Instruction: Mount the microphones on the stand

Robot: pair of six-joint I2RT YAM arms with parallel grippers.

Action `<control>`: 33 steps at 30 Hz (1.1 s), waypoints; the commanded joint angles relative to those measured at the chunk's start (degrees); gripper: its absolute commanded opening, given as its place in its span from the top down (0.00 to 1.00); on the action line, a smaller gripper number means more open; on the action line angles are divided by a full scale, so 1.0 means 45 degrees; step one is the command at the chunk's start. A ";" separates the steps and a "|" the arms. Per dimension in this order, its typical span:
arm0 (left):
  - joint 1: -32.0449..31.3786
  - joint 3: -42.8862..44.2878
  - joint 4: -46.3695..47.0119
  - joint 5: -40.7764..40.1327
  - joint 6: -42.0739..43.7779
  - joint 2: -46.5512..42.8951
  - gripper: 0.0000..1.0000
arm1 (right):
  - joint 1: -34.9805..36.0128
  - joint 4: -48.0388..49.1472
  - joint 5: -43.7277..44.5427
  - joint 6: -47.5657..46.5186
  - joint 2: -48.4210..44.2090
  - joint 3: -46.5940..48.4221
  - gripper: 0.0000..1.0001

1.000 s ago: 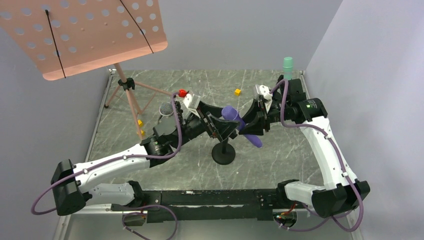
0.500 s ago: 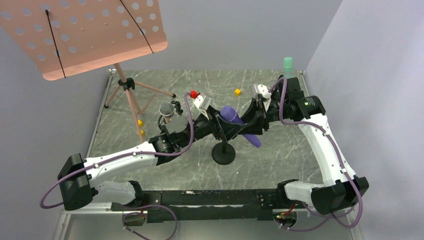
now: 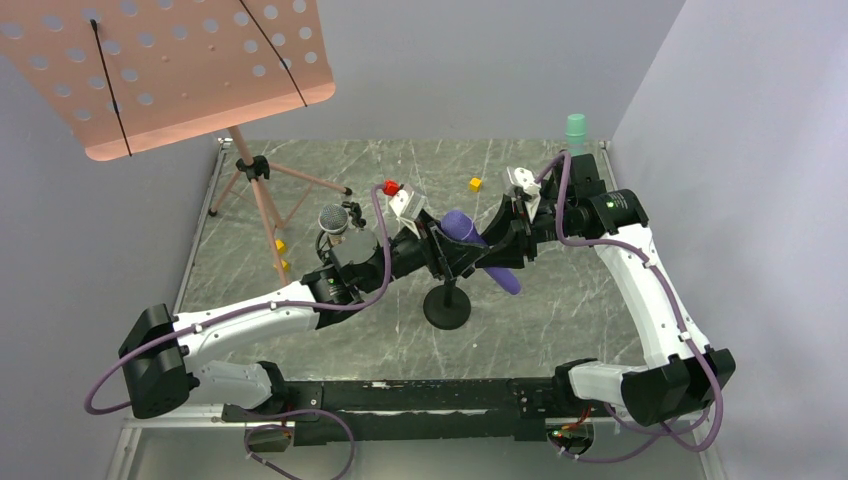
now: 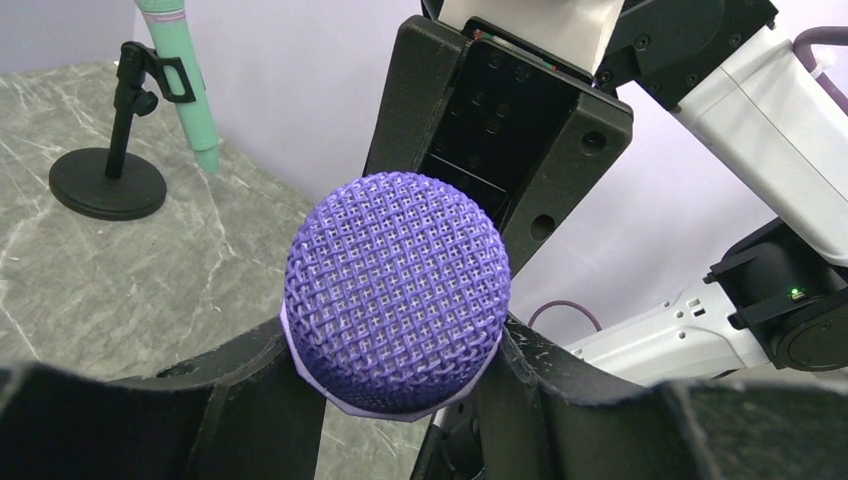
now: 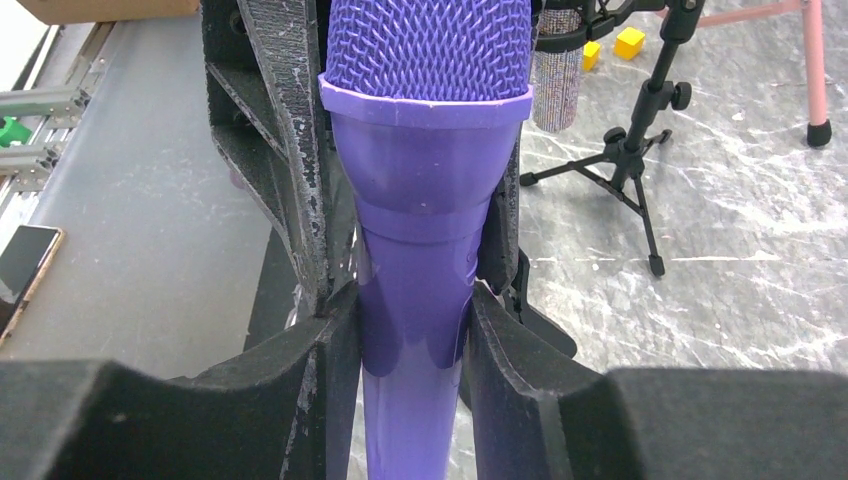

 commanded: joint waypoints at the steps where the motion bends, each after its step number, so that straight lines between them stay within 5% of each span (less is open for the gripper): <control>1: -0.0053 0.0561 0.0759 0.0654 0.0728 -0.0013 1.00 | 0.0156 0.0133 -0.0686 0.0086 0.0017 0.0144 0.93; 14: -0.0015 0.0352 -0.0136 0.0399 0.1124 -0.1526 1.00 | 0.0156 0.0838 -0.0689 0.1245 -0.0179 -0.0066 0.34; 18: 0.0015 0.0083 -0.0554 0.0116 0.1319 -0.2263 1.00 | 0.0156 0.0854 -0.0514 0.1249 -0.0396 -0.0173 0.26; 24: 0.0081 0.0136 -0.1783 -0.0030 0.1612 -0.3519 1.00 | 0.0161 0.0728 -0.0253 0.1104 -0.0795 -0.0174 0.01; 33: 0.0123 0.1793 -0.7059 -0.0099 0.2840 -0.5370 1.00 | -0.0212 0.3794 0.1475 0.3355 -0.2443 -0.1997 0.00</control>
